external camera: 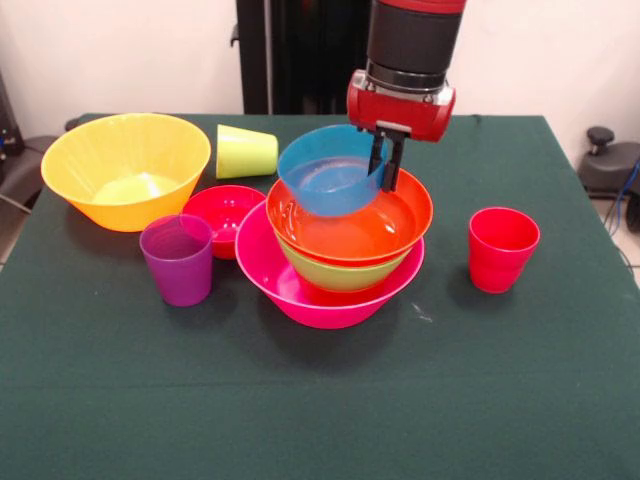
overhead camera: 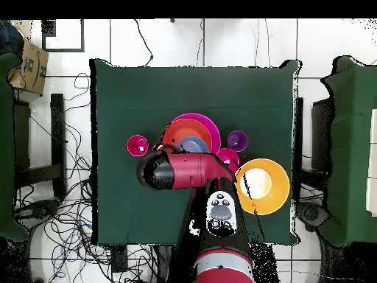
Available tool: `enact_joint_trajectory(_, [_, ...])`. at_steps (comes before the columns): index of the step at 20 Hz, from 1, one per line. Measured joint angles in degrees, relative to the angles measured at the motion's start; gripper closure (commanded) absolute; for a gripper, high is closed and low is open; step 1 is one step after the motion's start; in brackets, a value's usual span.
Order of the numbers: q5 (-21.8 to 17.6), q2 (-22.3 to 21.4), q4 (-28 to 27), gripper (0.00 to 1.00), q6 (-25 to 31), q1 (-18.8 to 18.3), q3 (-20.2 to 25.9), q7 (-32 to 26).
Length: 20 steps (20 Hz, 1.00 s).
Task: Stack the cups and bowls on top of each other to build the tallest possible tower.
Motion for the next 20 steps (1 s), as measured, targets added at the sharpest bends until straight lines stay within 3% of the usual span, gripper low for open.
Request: enact_joint_trajectory(20, [1.9, 4.5, -2.7, 1.00, -2.5, 0.3, -1.6, 0.0])
